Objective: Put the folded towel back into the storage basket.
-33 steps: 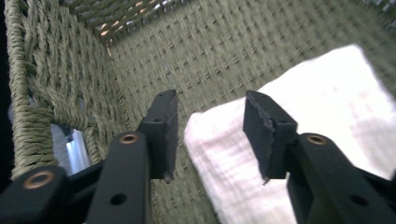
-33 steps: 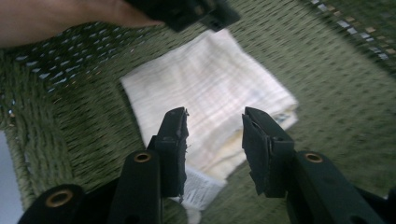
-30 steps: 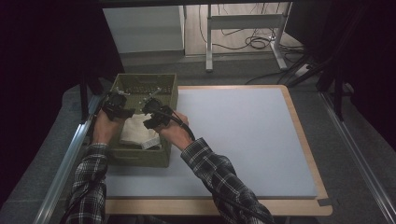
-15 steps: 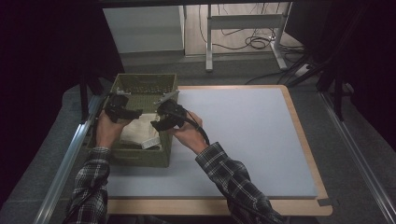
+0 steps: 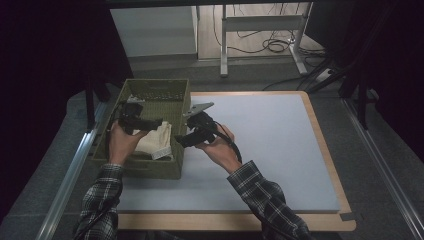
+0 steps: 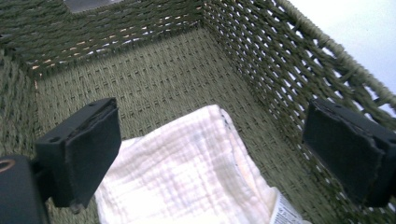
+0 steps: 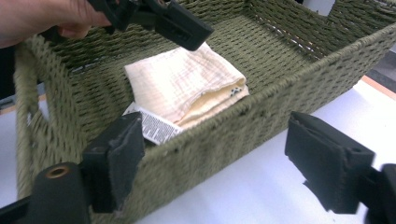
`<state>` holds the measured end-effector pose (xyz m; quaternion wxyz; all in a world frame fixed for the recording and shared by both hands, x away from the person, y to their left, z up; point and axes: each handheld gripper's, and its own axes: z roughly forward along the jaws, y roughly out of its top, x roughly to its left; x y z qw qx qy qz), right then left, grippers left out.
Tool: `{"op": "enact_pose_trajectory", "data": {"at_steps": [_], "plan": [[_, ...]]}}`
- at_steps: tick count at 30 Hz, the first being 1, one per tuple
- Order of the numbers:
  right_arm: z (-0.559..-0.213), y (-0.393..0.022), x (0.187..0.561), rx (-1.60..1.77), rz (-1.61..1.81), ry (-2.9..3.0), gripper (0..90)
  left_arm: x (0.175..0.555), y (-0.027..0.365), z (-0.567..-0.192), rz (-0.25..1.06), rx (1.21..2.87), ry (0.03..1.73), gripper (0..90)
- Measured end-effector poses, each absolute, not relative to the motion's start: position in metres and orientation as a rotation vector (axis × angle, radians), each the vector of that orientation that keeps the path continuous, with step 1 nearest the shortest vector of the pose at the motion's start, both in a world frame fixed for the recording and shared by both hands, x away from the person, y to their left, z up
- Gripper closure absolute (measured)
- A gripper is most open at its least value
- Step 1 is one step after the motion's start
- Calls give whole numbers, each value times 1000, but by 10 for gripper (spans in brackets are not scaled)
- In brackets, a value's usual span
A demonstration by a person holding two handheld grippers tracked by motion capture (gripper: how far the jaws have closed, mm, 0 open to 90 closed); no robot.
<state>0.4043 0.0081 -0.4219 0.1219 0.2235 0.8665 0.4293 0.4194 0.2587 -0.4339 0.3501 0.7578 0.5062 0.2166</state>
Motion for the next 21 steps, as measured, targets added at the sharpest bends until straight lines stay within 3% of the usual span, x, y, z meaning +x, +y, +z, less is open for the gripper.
{"op": "enact_pose_trajectory", "data": {"at_steps": [7,21], "plan": [[-422,-17,398,646,1284,2529,124,408,247,-429,530,1932,1281,18],[-426,-80,388,685,1293,2511,102,386,203,-420,570,1939,1175,18]]}}
